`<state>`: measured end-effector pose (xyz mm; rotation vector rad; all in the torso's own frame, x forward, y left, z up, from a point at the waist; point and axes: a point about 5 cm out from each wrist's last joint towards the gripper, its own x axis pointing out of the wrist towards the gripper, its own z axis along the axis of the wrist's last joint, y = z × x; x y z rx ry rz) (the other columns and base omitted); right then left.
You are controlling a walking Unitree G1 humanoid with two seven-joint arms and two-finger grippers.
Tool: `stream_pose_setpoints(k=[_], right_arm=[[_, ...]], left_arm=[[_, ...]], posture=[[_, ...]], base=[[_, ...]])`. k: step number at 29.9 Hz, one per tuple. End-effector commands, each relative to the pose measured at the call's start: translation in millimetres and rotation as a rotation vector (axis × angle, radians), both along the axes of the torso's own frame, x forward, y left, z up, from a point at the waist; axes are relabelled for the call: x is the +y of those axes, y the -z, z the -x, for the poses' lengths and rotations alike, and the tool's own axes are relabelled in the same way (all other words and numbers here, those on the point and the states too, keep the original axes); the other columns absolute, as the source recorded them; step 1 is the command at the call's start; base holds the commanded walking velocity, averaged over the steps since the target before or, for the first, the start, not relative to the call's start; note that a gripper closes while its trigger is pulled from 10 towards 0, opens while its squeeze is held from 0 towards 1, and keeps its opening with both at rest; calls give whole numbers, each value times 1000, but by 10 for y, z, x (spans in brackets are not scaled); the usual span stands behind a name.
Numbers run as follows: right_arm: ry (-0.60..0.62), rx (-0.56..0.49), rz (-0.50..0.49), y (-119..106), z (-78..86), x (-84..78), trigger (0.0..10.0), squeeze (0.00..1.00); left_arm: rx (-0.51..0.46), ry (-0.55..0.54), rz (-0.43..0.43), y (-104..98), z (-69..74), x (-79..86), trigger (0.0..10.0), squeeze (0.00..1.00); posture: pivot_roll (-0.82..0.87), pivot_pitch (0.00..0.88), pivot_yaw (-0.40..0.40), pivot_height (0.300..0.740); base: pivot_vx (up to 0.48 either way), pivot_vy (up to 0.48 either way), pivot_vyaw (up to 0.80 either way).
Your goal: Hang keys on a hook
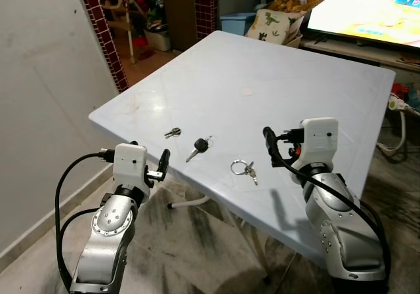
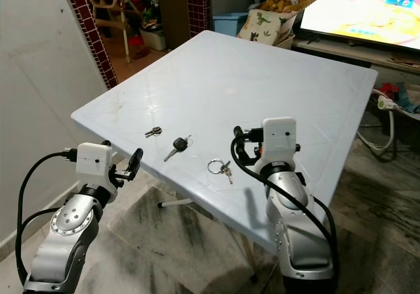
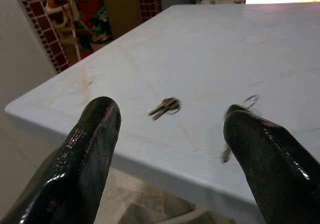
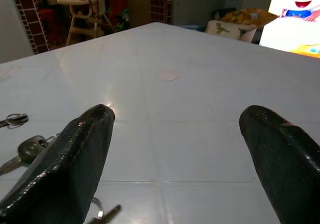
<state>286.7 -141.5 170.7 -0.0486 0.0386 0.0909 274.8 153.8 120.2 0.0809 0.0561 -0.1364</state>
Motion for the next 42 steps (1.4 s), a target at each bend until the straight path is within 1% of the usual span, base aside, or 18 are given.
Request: stream_pose_setpoints(k=[1, 9, 11, 13, 15, 17, 21, 22, 23, 25, 29, 33, 35, 36, 37, 38, 40, 42], right_arm=[[5, -7, 3, -33, -2, -7, 10000, 0], [-8, -3, 14, -27, -6, -2, 10000, 0], [-19, 8, 22, -11, -8, 3, 10000, 0], [-30, 17, 18, 2, -8, 9, 10000, 0], [-47, 28, 16, 21, -5, 26, 10000, 0], [-61, 32, 15, 30, -6, 45, 10000, 0], [-76, 26, 9, 24, -17, 82, 10000, 0], [-87, 17, -17, 5, -32, 119, 10000, 0], [-87, 17, -17, 5, -32, 119, 10000, 0], [-88, 11, -30, -6, -47, 130, 10000, 0], [-76, -2, -40, -20, -86, 132, 10000, 0], [-97, 56, -70, 38, -104, 174, 10000, 0], [-154, 112, -94, 110, -95, 295, 10000, 0], [-154, 112, -94, 110, -95, 295, 10000, 0], [-167, 122, -96, 131, -90, 342, 10000, 0], [-167, 122, -96, 131, -90, 342, 10000, 0], [-155, 168, -109, 220, -60, 474, 10000, 0], [-145, 195, -121, 266, -41, 514, 10000, 0]], left_arm=[[-3, 10, 9, -25, 3, -10, 10000, 0], [-1, 12, 11, -27, -7, -18, 10000, 0], [1, 1, 15, -20, 0, -14, 10000, 0], [3, -21, 9, -11, 7, 9, 10000, 0], [13, -58, -5, 14, 23, 63, 10000, 0], [27, -84, 0, 34, 37, 115, 10000, 0], [50, -84, 7, 63, 71, 153, 10000, 0], [74, -56, 23, 74, 130, 158, 10000, 0], [74, -56, 23, 74, 130, 158, 10000, 0], [90, -27, 16, 87, 181, 148, 10000, 0], [138, -5, -17, 168, 311, 210, 10000, 0], [152, 0, -20, 179, 340, 257, 10000, 0], [187, 60, -15, 219, 358, 225, 10000, 0], [187, 60, -15, 219, 358, 225, 10000, 0], [191, 74, -11, 223, 359, 217, 10000, 0], [191, 74, -11, 223, 359, 217, 10000, 0], [189, 161, 11, 198, 359, 151, 10000, 0], [200, 193, 16, 199, 369, 130, 10000, 0]], posture=[[-56, 39, 55, 740], [-56, 38, 53, 740], [-54, 34, 51, 740], [-53, 32, 50, 740], [-52, 30, 50, 740], [-48, 25, 50, 740], [-42, 21, 54, 740], [-42, 21, 54, 740], [-42, 21, 54, 740], [-34, 18, 60, 740], [-19, 19, 67, 740], [-10, 19, 70, 740], [-5, 22, 73, 740], [-5, 22, 73, 740], [-1, 23, 71, 740], [-1, 23, 71, 740], [1, 29, 72, 740], [1, 33, 71, 740]], base=[[0, -356, 0], [0, -397, 0], [0, -120, 0], [0, 0, 0], [0, 0, 0], [0, 0, 0], [0, 0, 0], [0, 0, 0], [0, 0, 0], [0, 0, 0], [0, 0, 0], [0, 0, 0], [0, 0, 0], [0, 0, 0], [0, 0, 0], [0, 0, 0], [0, 0, 0], [0, 0, 0]])
